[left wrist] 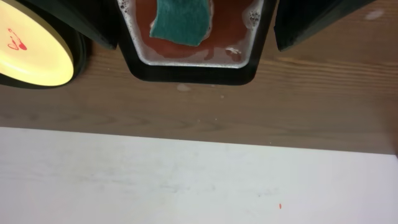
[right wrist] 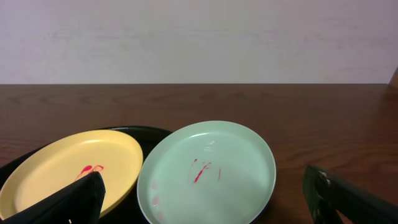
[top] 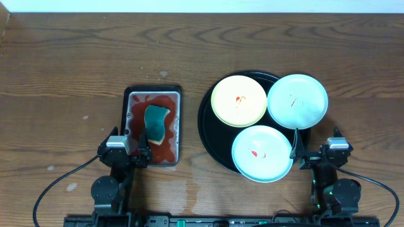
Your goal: Clean dirty plates on tray and stack at the side
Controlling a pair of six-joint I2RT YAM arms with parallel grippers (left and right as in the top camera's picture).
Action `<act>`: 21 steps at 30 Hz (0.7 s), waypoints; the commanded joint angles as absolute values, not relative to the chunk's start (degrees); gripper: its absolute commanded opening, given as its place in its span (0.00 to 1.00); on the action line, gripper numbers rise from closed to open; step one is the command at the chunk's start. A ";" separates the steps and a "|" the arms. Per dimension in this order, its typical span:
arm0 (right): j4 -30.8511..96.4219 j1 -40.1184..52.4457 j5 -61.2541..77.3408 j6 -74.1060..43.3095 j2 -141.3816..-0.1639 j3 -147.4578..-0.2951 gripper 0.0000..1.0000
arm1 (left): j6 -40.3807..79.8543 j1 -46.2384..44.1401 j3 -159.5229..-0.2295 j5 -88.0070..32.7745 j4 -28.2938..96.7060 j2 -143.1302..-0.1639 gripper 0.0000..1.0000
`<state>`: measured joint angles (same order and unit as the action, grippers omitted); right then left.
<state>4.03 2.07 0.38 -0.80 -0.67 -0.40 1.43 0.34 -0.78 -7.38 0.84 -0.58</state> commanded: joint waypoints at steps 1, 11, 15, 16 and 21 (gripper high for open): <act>4.27 1.91 0.27 -0.14 -0.38 -0.32 0.99 | 0.89 0.69 -0.23 -8.99 3.36 -0.23 0.79; 4.27 1.91 0.27 -1.10 -0.38 -0.32 0.99 | 5.04 0.69 -1.41 -8.99 5.21 -0.30 0.80; 4.38 1.91 0.30 -3.84 -0.49 -0.69 0.99 | 5.28 0.69 -5.76 -8.16 10.63 -2.02 0.80; 5.15 1.91 0.27 -4.86 -0.71 -1.30 0.99 | 5.26 0.69 -7.40 -8.16 11.90 -3.09 0.79; 10.94 1.91 0.47 -5.76 -3.70 -6.98 0.99 | 5.26 0.69 -15.79 -8.19 17.78 -10.39 0.80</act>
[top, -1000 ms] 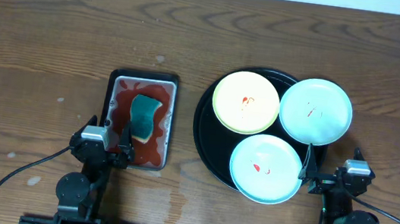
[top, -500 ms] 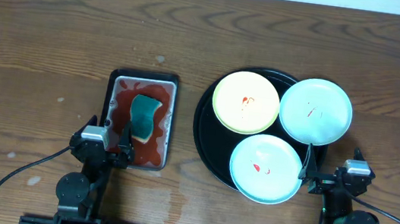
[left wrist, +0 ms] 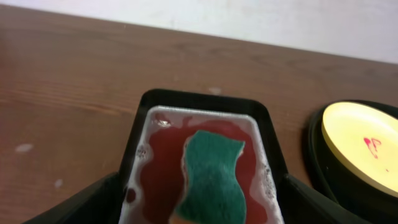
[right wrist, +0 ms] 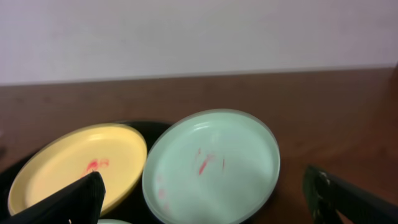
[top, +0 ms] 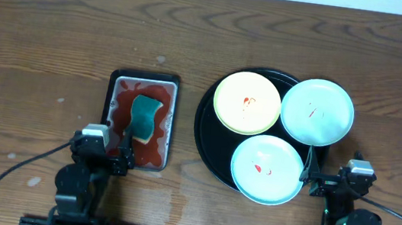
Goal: Clean dirty plates on tray and stack at the side
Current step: 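Reach the left gripper down to the green sponge in the soapy tray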
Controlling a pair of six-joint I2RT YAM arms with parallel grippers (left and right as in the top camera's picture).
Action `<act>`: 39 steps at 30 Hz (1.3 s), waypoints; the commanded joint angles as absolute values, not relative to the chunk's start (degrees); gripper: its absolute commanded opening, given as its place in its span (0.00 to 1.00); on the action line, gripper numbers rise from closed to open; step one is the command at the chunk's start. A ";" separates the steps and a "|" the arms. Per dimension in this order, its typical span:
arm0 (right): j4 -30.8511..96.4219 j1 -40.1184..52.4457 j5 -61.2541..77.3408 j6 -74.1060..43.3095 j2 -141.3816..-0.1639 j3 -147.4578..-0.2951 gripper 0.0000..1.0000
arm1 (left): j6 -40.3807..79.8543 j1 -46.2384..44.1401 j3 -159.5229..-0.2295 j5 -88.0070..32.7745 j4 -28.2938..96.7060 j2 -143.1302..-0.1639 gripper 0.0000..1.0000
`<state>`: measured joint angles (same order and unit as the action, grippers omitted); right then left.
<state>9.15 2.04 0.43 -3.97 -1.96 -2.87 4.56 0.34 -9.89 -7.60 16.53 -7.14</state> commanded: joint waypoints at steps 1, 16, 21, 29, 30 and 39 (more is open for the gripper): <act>12.84 1.91 0.51 -5.76 -5.15 -8.99 0.99 | 5.26 0.69 -18.24 -8.19 19.57 -12.73 0.80; 47.83 1.91 8.95 -5.74 -40.10 -42.94 0.99 | 8.23 0.69 -49.87 -10.66 53.58 -41.30 0.79; 54.37 1.91 9.37 -5.54 -49.04 -51.18 0.99 | 11.92 0.69 -52.75 -16.53 59.88 -43.62 0.79; 54.17 1.91 12.23 -5.72 -51.81 -52.38 0.99 | 11.92 0.69 -52.75 -15.70 60.23 -43.62 0.80; 53.71 1.91 12.27 -5.72 -51.81 -52.38 0.99 | 11.92 0.69 -52.75 -15.70 58.83 -43.62 0.79; 52.93 1.91 12.49 -5.72 -51.77 -52.38 0.99 | 11.05 0.51 -52.75 -12.32 38.81 -48.18 0.79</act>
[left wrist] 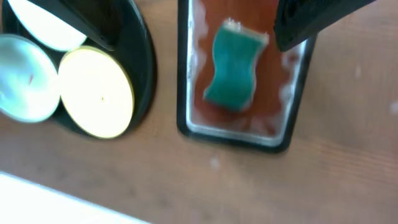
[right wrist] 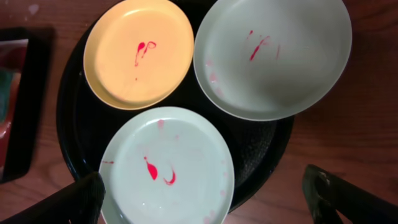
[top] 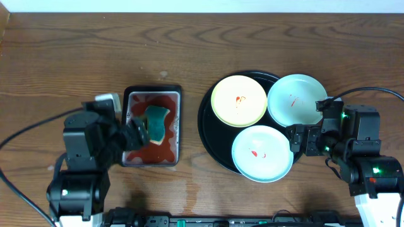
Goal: Clean dirty plates on tray and stack at the side
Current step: 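Reach the left gripper down to the green sponge in the soapy tray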
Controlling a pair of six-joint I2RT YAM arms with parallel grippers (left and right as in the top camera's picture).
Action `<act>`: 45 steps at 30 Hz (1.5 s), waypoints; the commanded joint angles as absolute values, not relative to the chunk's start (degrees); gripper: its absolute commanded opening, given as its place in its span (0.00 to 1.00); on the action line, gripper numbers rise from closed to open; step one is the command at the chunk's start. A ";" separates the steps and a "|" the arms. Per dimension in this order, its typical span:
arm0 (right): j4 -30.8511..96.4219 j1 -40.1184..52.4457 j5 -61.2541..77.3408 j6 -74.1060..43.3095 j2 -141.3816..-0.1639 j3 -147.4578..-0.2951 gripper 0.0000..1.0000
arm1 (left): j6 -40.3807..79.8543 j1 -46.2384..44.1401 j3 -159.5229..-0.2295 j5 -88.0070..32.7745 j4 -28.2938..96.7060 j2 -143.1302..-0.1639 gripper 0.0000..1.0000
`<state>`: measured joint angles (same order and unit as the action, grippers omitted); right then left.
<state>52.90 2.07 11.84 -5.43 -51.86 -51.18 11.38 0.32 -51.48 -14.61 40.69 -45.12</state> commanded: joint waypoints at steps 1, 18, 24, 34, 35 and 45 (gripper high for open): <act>52.93 1.91 12.47 -5.74 -51.77 -52.38 0.99 | 10.11 0.49 -52.75 -12.40 38.20 -49.91 0.79; 52.07 1.91 12.45 -5.72 -51.77 -52.38 0.99 | 1.96 -4.01 -52.75 -12.38 35.70 -82.35 0.71; 52.05 1.91 12.45 -5.72 -51.77 -52.38 0.99 | 1.98 -4.01 -52.75 -12.36 33.54 -87.64 0.68; 52.12 1.91 12.45 -5.72 -51.77 -52.38 0.99 | 2.20 -4.01 -52.69 -8.49 30.98 -90.35 0.65; 52.12 1.91 12.45 -5.72 -51.77 -52.38 0.99 | 2.22 -4.01 -52.64 -8.51 30.65 -90.35 0.65; 52.12 1.91 12.47 -5.72 -51.77 -52.38 0.99 | 2.44 -6.72 -51.00 -7.60 28.36 -90.35 0.64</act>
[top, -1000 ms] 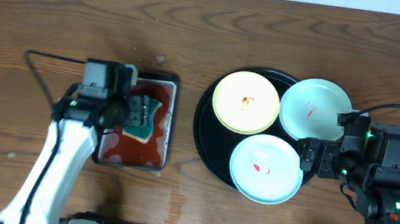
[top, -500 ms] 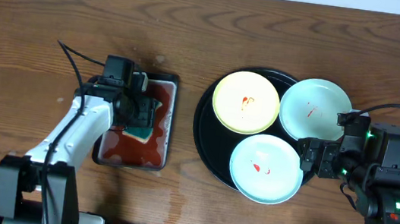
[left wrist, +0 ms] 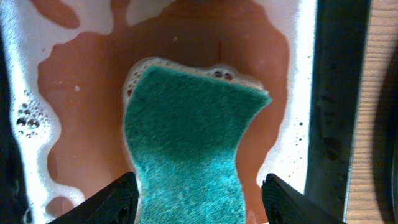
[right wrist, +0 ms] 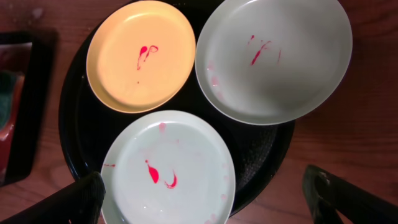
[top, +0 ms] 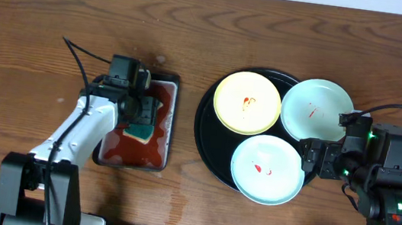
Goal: Clean dirty plates on tray and stack at the side
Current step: 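Reach the left gripper down to the green sponge in the soapy tray, then grasp the green sponge with the left gripper and dip it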
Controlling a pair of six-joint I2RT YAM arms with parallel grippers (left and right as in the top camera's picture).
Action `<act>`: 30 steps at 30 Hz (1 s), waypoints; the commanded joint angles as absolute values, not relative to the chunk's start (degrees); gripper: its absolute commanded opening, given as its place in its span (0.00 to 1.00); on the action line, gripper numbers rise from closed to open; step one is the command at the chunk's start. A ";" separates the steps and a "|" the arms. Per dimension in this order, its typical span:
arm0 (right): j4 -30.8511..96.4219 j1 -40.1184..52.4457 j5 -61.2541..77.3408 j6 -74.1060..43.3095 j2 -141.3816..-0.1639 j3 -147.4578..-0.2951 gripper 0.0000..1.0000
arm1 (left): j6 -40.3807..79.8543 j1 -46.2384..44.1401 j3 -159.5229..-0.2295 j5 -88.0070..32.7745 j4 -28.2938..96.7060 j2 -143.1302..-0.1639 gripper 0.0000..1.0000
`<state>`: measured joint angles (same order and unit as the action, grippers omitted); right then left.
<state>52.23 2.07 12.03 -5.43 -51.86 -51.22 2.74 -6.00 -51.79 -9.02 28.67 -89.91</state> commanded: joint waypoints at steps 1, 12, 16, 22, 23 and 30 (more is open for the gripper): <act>52.14 1.91 12.45 -5.72 -51.77 -52.38 0.99 | 2.52 -6.94 -50.96 -6.96 28.27 -90.35 0.64; 52.34 1.91 12.47 -5.72 -51.77 -52.38 0.99 | 3.97 -7.18 -50.52 -4.23 28.14 -90.37 0.62; 52.38 1.91 12.47 -5.72 -51.77 -52.38 0.99 | 4.36 -7.16 -49.78 -4.21 27.86 -90.59 0.62; 52.36 1.91 12.47 -5.72 -51.77 -52.38 0.99 | 4.58 -7.18 -49.58 -4.23 27.88 -92.58 0.59; 52.36 1.91 12.47 -5.72 -51.77 -52.38 0.99 | 4.84 -7.16 -49.60 -4.23 27.86 -92.97 0.57; 52.38 1.91 12.47 -5.72 -51.77 -52.38 0.99 | 5.02 -7.18 -49.58 -4.23 28.16 -94.30 0.36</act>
